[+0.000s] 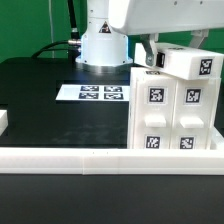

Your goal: Assemble cabinet

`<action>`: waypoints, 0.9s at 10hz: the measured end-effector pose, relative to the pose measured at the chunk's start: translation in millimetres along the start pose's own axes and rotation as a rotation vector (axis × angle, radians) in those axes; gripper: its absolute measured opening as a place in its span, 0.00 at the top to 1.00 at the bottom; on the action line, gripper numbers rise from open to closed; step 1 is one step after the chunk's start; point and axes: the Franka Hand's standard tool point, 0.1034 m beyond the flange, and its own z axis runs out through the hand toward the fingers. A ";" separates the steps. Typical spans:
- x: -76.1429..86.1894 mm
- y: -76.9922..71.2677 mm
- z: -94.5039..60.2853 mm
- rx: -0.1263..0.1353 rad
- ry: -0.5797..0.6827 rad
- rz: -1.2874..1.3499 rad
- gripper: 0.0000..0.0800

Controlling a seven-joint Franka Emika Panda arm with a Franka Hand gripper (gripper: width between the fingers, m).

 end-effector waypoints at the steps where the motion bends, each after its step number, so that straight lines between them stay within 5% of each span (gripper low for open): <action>1: 0.1 -0.2 0.0 0.000 0.000 0.056 0.30; 6: 0.4 -1.8 0.3 0.003 0.000 0.355 0.30; 9: 0.9 -1.8 0.8 0.033 0.027 0.640 0.30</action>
Offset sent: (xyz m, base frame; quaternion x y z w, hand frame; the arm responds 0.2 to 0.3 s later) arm 0.0000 0.0000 0.0000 0.0000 0.0000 0.1938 0.9810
